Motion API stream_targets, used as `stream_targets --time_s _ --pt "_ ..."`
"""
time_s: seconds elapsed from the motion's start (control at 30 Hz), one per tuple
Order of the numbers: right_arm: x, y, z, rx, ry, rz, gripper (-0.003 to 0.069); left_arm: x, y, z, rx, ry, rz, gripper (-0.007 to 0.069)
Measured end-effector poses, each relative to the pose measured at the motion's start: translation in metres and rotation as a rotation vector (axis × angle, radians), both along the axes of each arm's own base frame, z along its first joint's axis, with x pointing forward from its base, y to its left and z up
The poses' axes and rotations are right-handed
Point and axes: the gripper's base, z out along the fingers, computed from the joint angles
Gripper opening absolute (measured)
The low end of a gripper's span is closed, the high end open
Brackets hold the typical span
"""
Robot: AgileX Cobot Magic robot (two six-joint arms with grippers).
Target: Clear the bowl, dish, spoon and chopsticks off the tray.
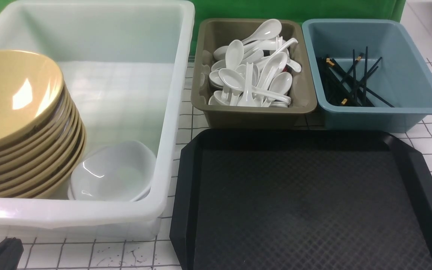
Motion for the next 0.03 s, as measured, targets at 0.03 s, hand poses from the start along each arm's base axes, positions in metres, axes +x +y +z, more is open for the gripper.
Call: stream_targets --time_s 0.03 --pt "0.0000 0.0000 0.0000 0.000 0.000 0.000 0.0100 0.0000 0.0000 0.0000 0.000 0.000 0.000 -0.0012"
